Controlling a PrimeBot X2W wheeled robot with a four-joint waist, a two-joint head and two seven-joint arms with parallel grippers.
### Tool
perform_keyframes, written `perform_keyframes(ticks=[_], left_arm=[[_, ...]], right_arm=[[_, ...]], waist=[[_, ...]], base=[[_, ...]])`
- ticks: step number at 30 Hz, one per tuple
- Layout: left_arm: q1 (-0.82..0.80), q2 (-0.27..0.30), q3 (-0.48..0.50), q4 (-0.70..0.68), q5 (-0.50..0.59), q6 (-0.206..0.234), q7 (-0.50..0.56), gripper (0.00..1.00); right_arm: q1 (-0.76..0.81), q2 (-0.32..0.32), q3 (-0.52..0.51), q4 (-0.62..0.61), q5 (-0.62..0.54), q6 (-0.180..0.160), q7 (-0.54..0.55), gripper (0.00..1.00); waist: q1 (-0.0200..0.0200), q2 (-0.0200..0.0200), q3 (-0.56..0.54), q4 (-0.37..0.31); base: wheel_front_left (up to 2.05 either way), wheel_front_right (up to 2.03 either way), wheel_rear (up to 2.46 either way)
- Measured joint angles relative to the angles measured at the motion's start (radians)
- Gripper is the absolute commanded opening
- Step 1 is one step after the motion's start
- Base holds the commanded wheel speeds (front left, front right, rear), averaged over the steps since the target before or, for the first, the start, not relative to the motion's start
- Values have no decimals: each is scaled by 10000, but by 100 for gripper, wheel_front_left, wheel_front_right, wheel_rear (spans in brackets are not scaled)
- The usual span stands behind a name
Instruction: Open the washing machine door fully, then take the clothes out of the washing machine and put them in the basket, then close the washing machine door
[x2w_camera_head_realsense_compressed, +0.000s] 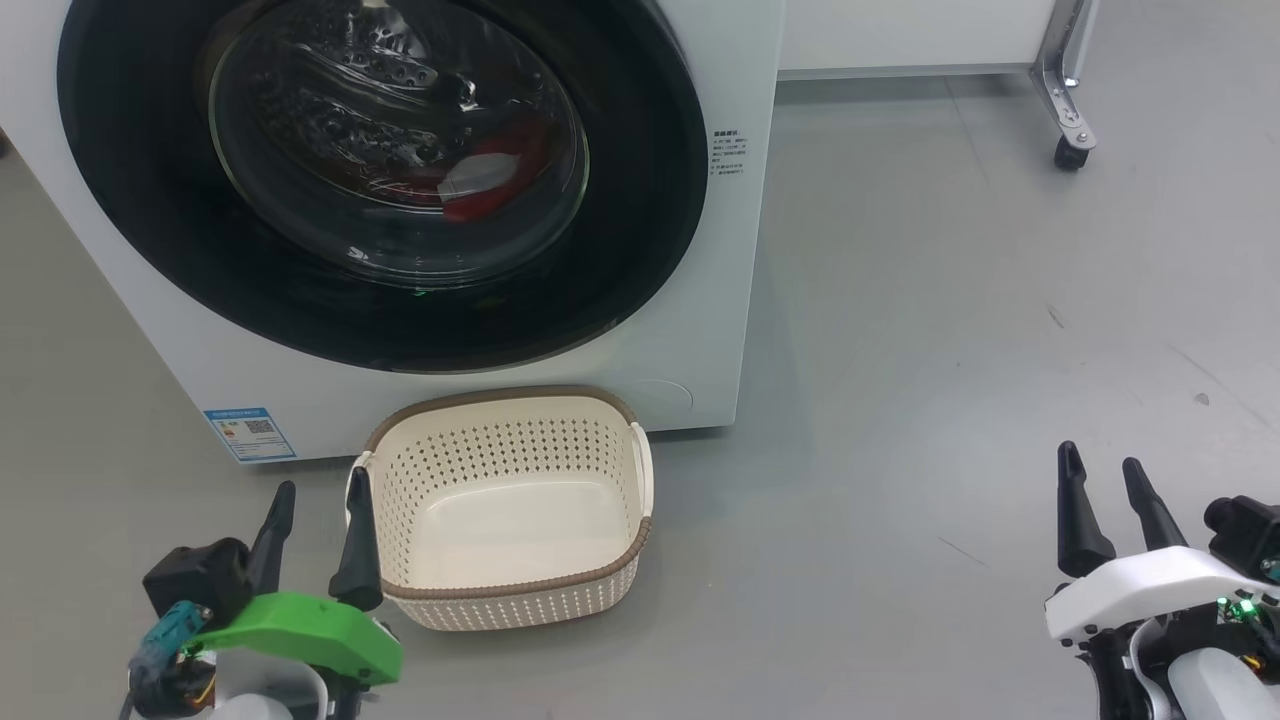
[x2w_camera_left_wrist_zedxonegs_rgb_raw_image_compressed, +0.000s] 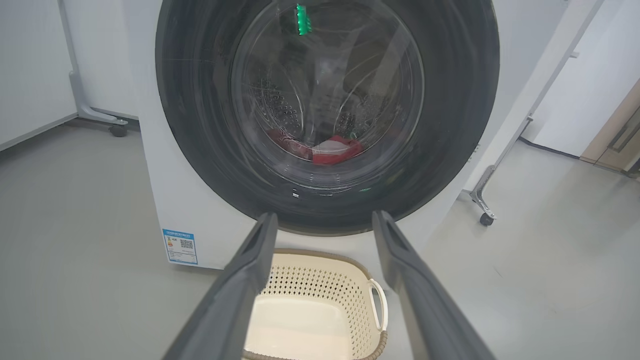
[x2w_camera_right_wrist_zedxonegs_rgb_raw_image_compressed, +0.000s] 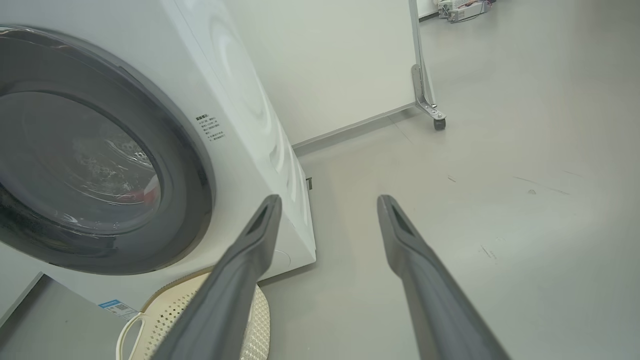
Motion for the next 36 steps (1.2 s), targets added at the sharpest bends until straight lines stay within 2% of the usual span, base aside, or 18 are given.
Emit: perform_keyframes(ticks=[18, 36], left_arm=[[0, -98, -370, 334, 2180, 504, -600, 100], [-2, -228, -328, 650, 2226, 516, -612, 100]], right_arm=[[-1, -54, 842, -46, -1893, -451, -640, 100], [-1, -44, 955, -8, -2067, -470, -717, 100]], waist=[[0, 0, -19, 32], [0, 0, -6, 55]], base=[[0, 0, 0], [0, 0, 0]])
